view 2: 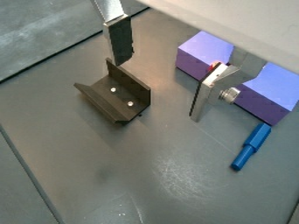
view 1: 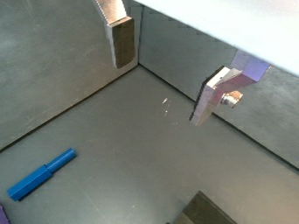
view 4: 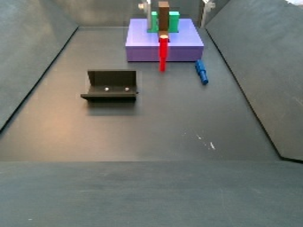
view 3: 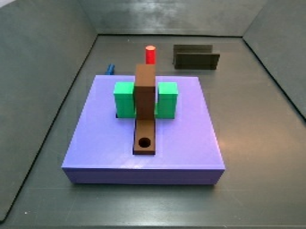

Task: Pick up the blue object. Move up. Place the blue object on the fixture. Regrasp the blue object. Move to above the board. Insert the blue object.
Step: Pick up the blue object.

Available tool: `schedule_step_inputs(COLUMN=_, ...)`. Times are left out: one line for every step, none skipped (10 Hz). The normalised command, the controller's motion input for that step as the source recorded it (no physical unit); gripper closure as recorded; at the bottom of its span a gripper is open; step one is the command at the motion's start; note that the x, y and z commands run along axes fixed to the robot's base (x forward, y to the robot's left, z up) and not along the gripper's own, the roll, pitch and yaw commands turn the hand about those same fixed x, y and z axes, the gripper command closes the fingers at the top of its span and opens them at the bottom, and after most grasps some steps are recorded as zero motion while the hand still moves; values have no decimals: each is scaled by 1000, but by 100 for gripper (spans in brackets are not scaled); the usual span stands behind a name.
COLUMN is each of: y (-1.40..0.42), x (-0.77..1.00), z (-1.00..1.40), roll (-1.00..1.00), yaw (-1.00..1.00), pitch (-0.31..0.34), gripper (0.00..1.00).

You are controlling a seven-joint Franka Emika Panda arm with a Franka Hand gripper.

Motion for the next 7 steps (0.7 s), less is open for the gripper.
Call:
schedule_step_inputs(y=0, x=34, z=0, roll=0, yaw=0, pitch=19, gripper=0)
schedule_step_inputs(y=-263, x=0, z=-94, roll=0, yaw=0, pitch=0, gripper=0)
schedule_step_inputs(y=-777, x=-323, z=-14, roll=1, yaw=0, pitch=-16, gripper=0)
schedule_step_inputs(y=-794, x=-186, z=-37, roll=0, yaw=0, pitch=0, gripper=0)
schedule_step_inputs(y=-651, x=-271, z=-254, roll=0, yaw=0, pitch=-31, gripper=0)
schedule_step_inputs(y=-474, x=-474, z=-426, roll=0, yaw=6, pitch=-103, gripper=0)
schedule_step_inputs(y=-454, x=-709, z=-551, roll=0, yaw=23, pitch=-210, gripper=0)
